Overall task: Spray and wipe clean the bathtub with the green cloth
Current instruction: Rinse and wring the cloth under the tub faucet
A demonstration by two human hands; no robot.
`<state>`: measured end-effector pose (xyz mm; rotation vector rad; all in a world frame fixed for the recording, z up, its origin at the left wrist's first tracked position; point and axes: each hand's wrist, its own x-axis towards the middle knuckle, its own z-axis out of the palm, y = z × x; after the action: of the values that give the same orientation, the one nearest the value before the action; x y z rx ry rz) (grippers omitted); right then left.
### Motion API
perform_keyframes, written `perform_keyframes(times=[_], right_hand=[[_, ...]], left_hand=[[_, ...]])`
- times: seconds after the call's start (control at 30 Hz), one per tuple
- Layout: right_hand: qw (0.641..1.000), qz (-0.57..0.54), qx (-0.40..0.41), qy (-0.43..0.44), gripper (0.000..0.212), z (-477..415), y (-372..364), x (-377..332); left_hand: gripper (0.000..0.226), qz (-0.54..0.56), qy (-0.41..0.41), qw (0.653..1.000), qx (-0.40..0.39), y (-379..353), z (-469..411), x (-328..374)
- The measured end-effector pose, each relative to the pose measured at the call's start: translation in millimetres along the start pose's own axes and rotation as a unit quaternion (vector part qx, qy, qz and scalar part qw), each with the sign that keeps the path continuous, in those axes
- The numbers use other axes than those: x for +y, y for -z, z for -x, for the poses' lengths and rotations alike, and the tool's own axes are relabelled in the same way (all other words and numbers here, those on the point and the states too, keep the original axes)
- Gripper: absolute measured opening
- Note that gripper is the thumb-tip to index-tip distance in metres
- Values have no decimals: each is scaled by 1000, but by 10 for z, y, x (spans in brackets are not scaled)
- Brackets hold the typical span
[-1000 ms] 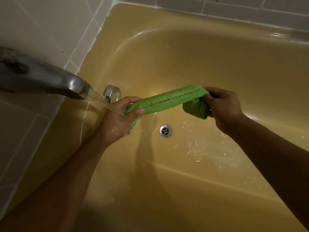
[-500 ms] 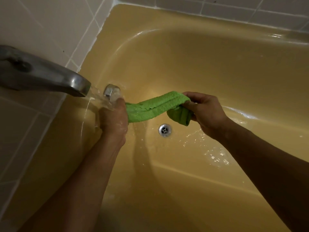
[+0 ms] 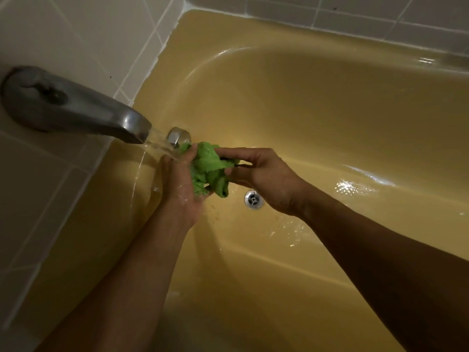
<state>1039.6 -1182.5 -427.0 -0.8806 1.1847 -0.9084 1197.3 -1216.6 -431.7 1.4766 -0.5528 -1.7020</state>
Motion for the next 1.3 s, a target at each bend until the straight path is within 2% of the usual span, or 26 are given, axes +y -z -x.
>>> perform_keyframes(times=[0.07,0.13,0.2,0.27,0.33,0.37,0.4,0.47,0.53,0.6,0.7,0.73,0.77,0.83,0.87,0.97,1.1,1.3], right_hand=[[1000,-4,-24,5,39,-10,-43,21],[999,24,-19,27,38,-12,-85,38],[994,93,24,54,34,-29,-134,48],[977,177,89,85,27,-59,-177,67],[946,262,154,108,34,-76,-213,77],[943,265,170,106,43,-71,-234,82],[958,220,165,82,47,-61,-264,68],[991,61,118,15,38,-71,-385,28],[995,-13,99,-12,37,-115,-519,52],[989,0,145,2,42,-165,-626,119],[980,5,199,21,42,-212,-716,244],[978,1,207,28,41,-215,-729,266],[976,-3,216,37,40,-223,-739,279],[971,-2,231,60,36,-243,-767,277],[970,1,235,66,34,-253,-782,269],[966,13,249,67,34,-299,-807,302],[963,9,262,56,38,-303,-764,364],[963,28,263,55,33,-302,-696,412]], left_hand=[[42,13,-2,1000,-1,22,20,16],[52,16,-5,1000,-17,36,38,34],[52,13,-7,1000,-19,45,42,24],[35,-6,10,1000,-11,32,54,9],[32,-9,31,999,-17,32,73,23],[31,-1,38,999,-24,45,72,31],[30,1,39,999,-26,56,76,44],[31,-26,35,999,-16,54,89,46],[30,-44,34,998,3,16,100,22],[46,-27,38,998,33,-53,69,-4],[122,-39,45,992,109,-115,-84,-69],[124,-51,25,991,122,-109,-129,-115],[108,-68,-18,990,119,-153,-81,-112],[54,-91,-86,984,123,-226,2,-136],[44,-80,-104,982,133,-231,-19,-205],[56,-32,-101,983,149,-206,-75,-286],[43,-46,-118,979,158,-256,-26,-267],[41,-79,-152,973,151,-226,-64,-333]])
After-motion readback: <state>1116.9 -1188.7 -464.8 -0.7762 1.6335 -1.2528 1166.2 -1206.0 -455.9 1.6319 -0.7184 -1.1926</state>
